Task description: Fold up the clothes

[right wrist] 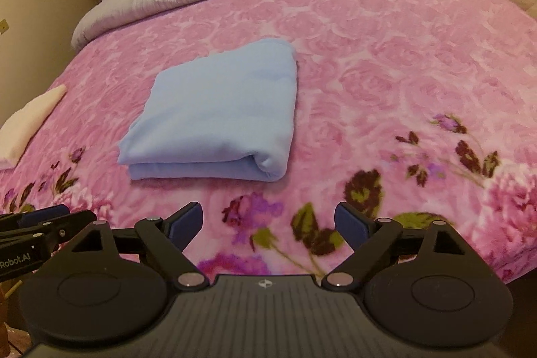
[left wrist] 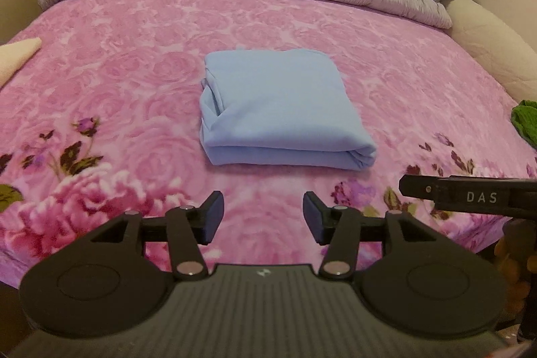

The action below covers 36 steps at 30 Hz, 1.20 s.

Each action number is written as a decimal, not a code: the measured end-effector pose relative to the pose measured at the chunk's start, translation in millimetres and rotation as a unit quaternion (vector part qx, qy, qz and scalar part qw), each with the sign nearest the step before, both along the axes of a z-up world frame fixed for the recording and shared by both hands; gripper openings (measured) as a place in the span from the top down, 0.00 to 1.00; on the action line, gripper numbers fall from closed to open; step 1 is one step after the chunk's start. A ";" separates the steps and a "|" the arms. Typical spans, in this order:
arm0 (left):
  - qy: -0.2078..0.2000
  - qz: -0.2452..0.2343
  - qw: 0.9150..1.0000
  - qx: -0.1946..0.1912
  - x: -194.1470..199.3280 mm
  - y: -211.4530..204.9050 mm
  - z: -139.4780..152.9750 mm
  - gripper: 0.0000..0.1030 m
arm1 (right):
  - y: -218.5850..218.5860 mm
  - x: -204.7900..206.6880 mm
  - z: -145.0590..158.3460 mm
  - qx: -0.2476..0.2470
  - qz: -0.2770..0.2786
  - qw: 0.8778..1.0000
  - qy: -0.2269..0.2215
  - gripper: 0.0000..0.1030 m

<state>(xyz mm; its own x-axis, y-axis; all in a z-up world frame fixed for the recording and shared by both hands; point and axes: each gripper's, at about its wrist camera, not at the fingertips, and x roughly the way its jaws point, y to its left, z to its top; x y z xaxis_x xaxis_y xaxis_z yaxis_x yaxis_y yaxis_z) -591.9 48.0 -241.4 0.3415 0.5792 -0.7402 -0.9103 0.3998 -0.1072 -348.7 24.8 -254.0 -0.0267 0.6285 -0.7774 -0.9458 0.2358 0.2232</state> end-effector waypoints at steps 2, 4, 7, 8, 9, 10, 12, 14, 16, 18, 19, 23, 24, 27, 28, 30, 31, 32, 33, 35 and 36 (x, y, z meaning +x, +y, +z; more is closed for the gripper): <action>0.003 -0.002 1.000 0.008 1.8 -7.1 5.1 0.52 | -7.1 0.0 3.3 0.006 -0.001 1.000 0.000 0.14; 0.003 -0.006 1.000 0.014 3.8 -13.6 9.8 0.51 | -15.1 0.1 7.2 0.012 -0.004 1.000 -0.001 0.14; 0.003 -0.015 1.000 0.024 6.9 -24.0 16.7 0.51 | -27.4 0.1 14.0 0.022 -0.009 1.000 -0.004 0.14; 0.002 -0.017 0.999 0.027 7.9 -27.6 18.8 0.51 | -31.4 0.3 16.2 0.025 -0.010 1.000 -0.005 0.14; 0.002 -0.019 0.999 0.030 8.2 -30.8 20.7 0.51 | -35.3 0.5 18.4 0.028 -0.011 1.000 -0.005 0.14; 0.001 -0.021 0.999 0.033 8.5 -33.8 22.6 0.51 | -38.6 0.2 20.3 0.030 -0.012 0.999 -0.007 0.14; 0.000 -0.023 0.999 0.038 8.3 -39.6 26.1 0.50 | -44.9 -0.4 24.0 0.034 -0.014 0.999 -0.010 0.14; -0.001 -0.023 0.999 0.042 6.1 -43.9 28.4 0.50 | -49.7 -1.8 27.3 0.038 -0.015 0.999 -0.012 0.14; -0.001 -0.021 0.999 0.045 4.5 -47.4 30.3 0.50 | -54.5 -4.2 30.5 0.043 -0.013 0.999 -0.015 0.14; -0.001 -0.018 0.999 0.046 2.5 -50.0 31.1 0.50 | -57.6 -7.0 34.0 0.047 -0.009 0.999 -0.016 0.14; -0.001 -0.017 0.999 0.047 2.1 -51.5 31.8 0.49 | -59.7 -8.1 35.3 0.049 -0.008 0.999 -0.017 0.14; -0.003 -0.014 0.999 0.049 -1.0 -57.8 32.6 0.47 | -63.8 -12.0 37.5 0.051 -0.001 0.999 -0.018 0.14; -0.005 -0.013 0.999 0.048 -2.7 -58.8 32.5 0.47 | -64.0 -12.9 37.3 0.050 0.000 0.999 -0.018 0.14; -0.016 -0.006 0.999 0.040 -9.0 -59.5 32.2 0.47 | -63.3 -16.8 36.4 0.045 0.008 0.999 -0.021 0.14; -0.018 -0.002 0.999 0.039 -11.4 -59.2 31.8 0.47 | -62.5 -18.6 36.3 0.044 0.012 0.999 -0.022 0.14; -0.021 0.006 0.999 0.037 -17.3 -58.6 29.3 0.47 | -59.7 -22.7 35.9 0.042 0.021 0.999 -0.026 0.14; -0.023 0.009 0.999 0.034 -20.4 -57.5 27.8 0.47 | -57.9 -24.5 35.2 0.040 0.023 0.999 -0.027 0.14; -0.026 0.012 0.999 0.031 -23.6 -56.2 26.3 0.47 | -55.7 -26.7 34.0 0.039 0.027 0.999 -0.028 0.14; -0.028 0.016 0.999 0.028 -26.8 -54.3 24.5 0.47 | -53.6 -28.9 32.8 0.037 0.030 0.998 -0.028 0.14; -0.036 0.022 0.999 0.022 -33.5 -49.9 20.8 0.47 | -49.5 -32.9 29.3 0.031 0.034 0.999 -0.029 0.14; -0.041 0.025 0.999 0.020 -37.0 -47.4 19.0 0.47 | -48.4 -33.6 27.8 0.030 0.033 0.999 -0.030 0.14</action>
